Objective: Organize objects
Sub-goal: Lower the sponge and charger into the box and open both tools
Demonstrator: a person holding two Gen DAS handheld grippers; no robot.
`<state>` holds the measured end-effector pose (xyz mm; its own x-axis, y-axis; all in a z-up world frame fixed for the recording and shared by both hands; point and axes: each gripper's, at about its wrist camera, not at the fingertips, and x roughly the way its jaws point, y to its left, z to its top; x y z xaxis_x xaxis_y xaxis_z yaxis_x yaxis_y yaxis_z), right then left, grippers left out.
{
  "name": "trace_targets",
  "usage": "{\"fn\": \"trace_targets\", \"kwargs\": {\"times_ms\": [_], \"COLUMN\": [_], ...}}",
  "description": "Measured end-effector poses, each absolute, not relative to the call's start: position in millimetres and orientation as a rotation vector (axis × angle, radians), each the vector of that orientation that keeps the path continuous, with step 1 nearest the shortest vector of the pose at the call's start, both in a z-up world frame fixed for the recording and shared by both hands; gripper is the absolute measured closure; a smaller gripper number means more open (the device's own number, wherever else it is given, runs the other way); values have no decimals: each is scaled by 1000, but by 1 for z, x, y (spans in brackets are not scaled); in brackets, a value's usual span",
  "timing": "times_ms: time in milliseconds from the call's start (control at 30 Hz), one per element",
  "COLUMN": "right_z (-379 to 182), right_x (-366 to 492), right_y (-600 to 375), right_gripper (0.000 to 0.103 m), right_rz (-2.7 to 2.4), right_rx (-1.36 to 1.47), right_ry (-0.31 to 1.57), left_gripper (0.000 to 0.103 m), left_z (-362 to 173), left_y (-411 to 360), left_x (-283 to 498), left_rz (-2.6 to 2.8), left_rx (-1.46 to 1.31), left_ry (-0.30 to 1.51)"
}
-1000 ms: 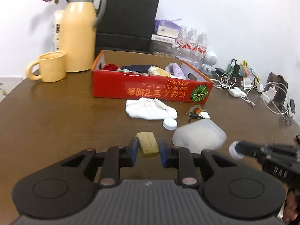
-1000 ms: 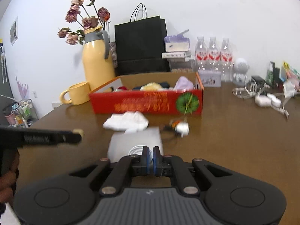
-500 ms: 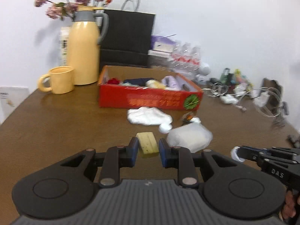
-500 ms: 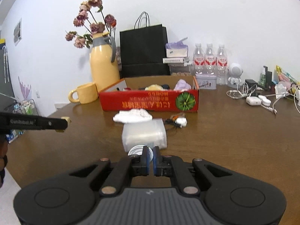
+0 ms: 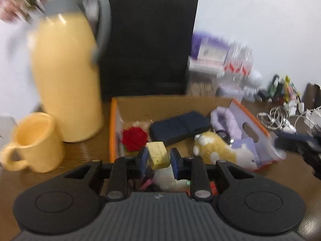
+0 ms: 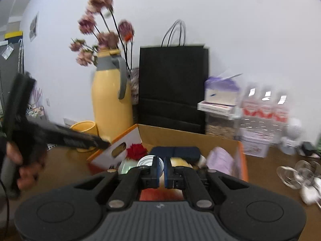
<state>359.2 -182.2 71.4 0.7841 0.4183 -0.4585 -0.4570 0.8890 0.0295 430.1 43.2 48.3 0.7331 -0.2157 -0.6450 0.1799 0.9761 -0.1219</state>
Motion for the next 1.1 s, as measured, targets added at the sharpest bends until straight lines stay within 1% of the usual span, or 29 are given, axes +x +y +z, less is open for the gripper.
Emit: {"fn": "trace_targets", "kwargs": {"times_ms": [133, 167, 200, 233, 267, 300, 367, 400, 433, 467, 500, 533, 567, 633, 667, 700, 733, 767, 867, 933, 1033, 1100], "right_z": [55, 46, 36, 26, 15, 7, 0, 0, 4, 11, 21, 31, 44, 66, 77, 86, 93, 98, 103, 95, 72, 55], "right_x": [444, 461, 474, 487, 499, 510, 518, 517, 513, 506, 495, 484, 469, 437, 420, 401, 381, 362, 307, 268, 214, 180], "right_y": [-135, -123, -113, -105, -101, -99, -108, -116, -123, -129, -134, -140, -147, -163, -171, -178, -185, -192, -220, -237, -252, -257], "right_gripper": [100, 100, 99, 99, 95, 88, 85, 80, 77, 71, 68, 67, 65, 57, 49, 44, 41, 38, 29, 28, 28, 28], "right_rz": [464, 460, 459, 454, 444, 426, 378, 386, 405, 412, 405, 400, 406, 428, 440, 452, 464, 483, 597, 601, 508, 412], "right_rx": [-134, -167, -195, -199, -197, -186, -79, -20, 22, 38, 39, 39, 43, 73, 84, 88, 98, 117, 207, 240, 208, 153], "right_ry": [580, 617, 653, 686, 722, 758, 790, 797, 799, 782, 746, 709, 669, 603, 568, 538, 512, 504, 506, 511, 508, 516], "left_gripper": [77, 73, 65, 64, 63, 61, 56, 56, 56, 54, 50, 48, 43, 37, 32, 27, 24, 19, 19, 19, 16, 9], "left_z": [19, 14, 10, 7, 6, 7, 12, 17, 24, 32, 40, 49, 59, 76, 86, 92, 98, 99, 87, 74, 62, 54], "left_y": [43, 43, 44, 46, 47, 48, 53, 55, 58, 59, 61, 62, 63, 64, 63, 62, 59, 57, 45, 35, 25, 17], "left_x": [479, 484, 487, 488, 488, 487, 479, 475, 467, 457, 447, 436, 423, 395, 377, 363, 343, 326, 270, 231, 175, 144], "left_rz": [-178, -186, -190, -194, -199, -200, -188, -188, -194, -193, -190, -192, -199, -207, -217, -230, -253, -276, -274, -262, -271, -279], "left_rx": [-42, -39, -39, -44, -48, -53, -86, -101, -108, -111, -114, -119, -126, -140, -142, -137, -125, -110, -66, -66, -86, -80], "left_ry": [809, 813, 812, 802, 790, 783, 765, 751, 731, 707, 681, 651, 620, 570, 540, 522, 492, 461, 448, 464, 461, 457]}}
